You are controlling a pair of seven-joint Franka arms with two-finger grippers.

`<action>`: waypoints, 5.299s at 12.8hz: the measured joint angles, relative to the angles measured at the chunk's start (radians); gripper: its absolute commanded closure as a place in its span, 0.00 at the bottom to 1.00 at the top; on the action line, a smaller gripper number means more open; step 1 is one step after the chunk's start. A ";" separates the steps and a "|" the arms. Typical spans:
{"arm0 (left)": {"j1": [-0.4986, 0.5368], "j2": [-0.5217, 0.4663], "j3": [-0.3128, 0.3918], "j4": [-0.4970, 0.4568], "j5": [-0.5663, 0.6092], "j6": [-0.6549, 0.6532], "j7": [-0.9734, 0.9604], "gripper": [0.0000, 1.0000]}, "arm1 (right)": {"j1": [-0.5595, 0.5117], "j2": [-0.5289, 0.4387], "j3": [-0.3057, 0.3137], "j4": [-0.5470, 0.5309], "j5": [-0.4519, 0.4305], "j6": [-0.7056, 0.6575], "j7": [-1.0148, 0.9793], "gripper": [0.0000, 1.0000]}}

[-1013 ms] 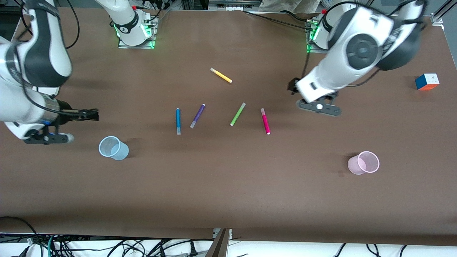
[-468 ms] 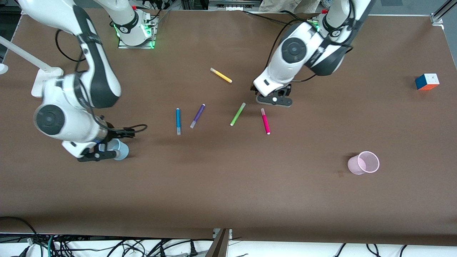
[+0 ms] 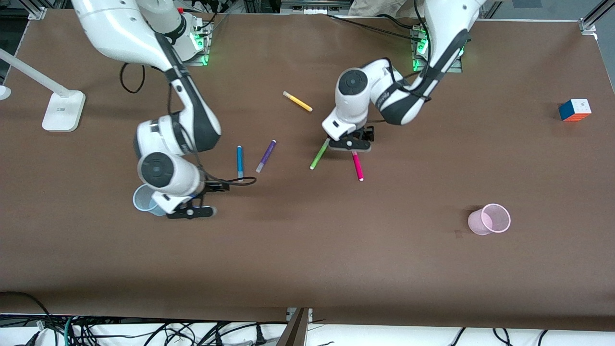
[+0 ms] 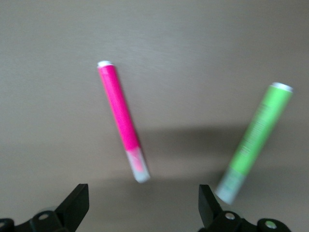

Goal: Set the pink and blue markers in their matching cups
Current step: 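Close the left gripper on the pink marker while the right gripper grasps the blue marker, then carry the pink marker to the pink cup while the right gripper carries blue, then drop the pink marker into the pink cup while the right gripper drops blue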

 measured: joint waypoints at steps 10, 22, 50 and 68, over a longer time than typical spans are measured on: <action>0.052 0.087 -0.012 0.007 0.001 0.048 -0.142 0.44 | 0.098 0.067 -0.002 -0.107 0.000 0.121 0.082 0.00; 0.034 0.095 -0.013 0.055 0.001 -0.070 -0.195 1.00 | 0.106 0.064 0.004 -0.117 0.000 0.121 0.082 0.82; 0.242 0.201 0.127 0.598 0.698 -1.089 1.406 1.00 | -0.260 -0.187 -0.039 -0.053 0.368 -0.007 -1.342 1.00; 0.256 0.248 0.158 0.784 0.479 -0.979 1.422 0.00 | -0.443 -0.094 -0.039 -0.062 0.732 -0.126 -1.993 0.02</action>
